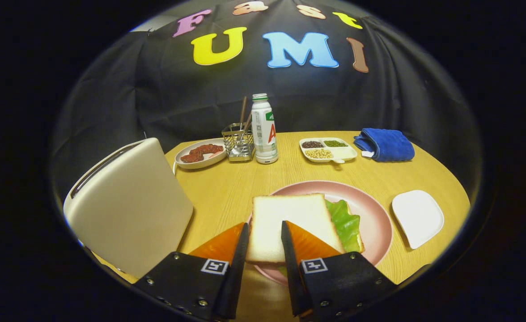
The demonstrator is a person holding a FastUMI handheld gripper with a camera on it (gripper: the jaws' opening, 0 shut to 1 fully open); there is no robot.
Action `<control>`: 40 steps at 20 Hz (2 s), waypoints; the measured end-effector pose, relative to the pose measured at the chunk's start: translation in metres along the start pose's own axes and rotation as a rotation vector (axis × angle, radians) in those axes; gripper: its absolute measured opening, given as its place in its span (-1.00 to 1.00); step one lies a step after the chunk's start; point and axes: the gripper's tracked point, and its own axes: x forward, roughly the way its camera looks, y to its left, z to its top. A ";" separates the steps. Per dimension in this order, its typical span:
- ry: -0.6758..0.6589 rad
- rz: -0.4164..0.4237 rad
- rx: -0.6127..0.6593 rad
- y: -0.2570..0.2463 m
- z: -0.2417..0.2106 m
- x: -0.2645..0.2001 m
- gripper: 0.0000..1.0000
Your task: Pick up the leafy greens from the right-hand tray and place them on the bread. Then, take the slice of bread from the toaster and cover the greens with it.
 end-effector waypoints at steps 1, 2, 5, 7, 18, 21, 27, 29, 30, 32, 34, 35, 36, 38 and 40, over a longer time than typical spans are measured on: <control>-0.002 -0.005 0.000 -0.002 0.000 0.000 -0.10; 0.000 -0.005 -0.001 -0.002 -0.001 0.001 -0.01; -0.010 0.005 0.007 -0.001 0.001 0.001 0.06; -0.011 0.003 0.011 -0.002 0.002 0.001 0.24; -0.113 -0.065 0.044 -0.049 0.046 -0.013 0.24; -0.141 -0.066 0.030 -0.066 0.059 -0.020 0.24; -0.225 -0.073 -0.007 -0.108 0.108 -0.045 0.24; -0.259 -0.074 -0.009 -0.124 0.127 -0.054 0.24; -0.279 -0.078 -0.010 -0.134 0.137 -0.058 0.24; -0.314 -0.087 -0.018 -0.155 0.154 -0.067 0.24; -0.337 -0.088 -0.027 -0.177 0.167 -0.074 0.23; -0.346 -0.089 -0.030 -0.190 0.173 -0.078 0.23; -0.355 -0.097 -0.035 -0.202 0.176 -0.080 0.23; -0.384 -0.108 -0.052 -0.228 0.186 -0.089 0.23; -0.408 -0.082 -0.061 -0.250 0.193 -0.097 0.23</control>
